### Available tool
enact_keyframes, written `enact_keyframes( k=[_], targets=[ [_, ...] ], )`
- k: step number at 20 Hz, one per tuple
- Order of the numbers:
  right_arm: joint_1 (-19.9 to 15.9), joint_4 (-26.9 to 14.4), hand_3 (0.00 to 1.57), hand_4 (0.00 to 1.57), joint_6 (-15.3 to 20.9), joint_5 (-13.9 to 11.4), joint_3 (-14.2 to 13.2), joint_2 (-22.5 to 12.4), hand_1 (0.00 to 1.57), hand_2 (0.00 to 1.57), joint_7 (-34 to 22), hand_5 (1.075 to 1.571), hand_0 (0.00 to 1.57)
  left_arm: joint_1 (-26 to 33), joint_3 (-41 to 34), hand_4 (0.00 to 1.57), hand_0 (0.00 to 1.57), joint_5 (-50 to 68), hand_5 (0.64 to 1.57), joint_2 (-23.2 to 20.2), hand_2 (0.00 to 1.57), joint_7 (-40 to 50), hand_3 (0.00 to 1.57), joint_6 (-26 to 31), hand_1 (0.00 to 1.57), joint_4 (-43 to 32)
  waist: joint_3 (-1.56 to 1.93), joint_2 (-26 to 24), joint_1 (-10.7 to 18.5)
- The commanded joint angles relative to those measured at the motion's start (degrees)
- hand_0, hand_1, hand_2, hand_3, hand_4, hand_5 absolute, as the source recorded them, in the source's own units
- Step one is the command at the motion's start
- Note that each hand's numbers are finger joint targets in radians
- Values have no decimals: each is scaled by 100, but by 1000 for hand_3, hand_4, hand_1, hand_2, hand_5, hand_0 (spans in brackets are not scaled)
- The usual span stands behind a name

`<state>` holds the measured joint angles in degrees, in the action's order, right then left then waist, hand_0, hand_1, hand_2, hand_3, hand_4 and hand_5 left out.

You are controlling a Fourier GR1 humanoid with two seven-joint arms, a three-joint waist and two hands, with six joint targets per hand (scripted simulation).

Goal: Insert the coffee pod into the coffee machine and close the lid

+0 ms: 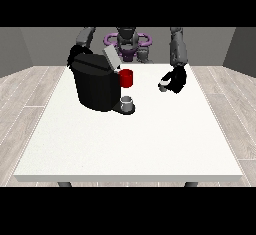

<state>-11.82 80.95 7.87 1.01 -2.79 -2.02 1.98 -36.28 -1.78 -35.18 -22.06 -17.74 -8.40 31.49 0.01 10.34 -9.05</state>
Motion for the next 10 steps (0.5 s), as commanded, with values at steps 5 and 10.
enact_keyframes(
  k=[5,10],
  targets=[
    [-164,-738,0,459,149,114,-311,-1,0,0,-50,1571,0,-599,207,593,1342,-11,1571,25,1397,9,1362,939,1342,510,1,-454,336],
    [-159,-888,0,468,92,56,-202,13,0,0,186,1571,0,-996,208,545,1256,6,1571,139,1331,306,1292,1283,1256,731,0,-581,250]
  ],
)
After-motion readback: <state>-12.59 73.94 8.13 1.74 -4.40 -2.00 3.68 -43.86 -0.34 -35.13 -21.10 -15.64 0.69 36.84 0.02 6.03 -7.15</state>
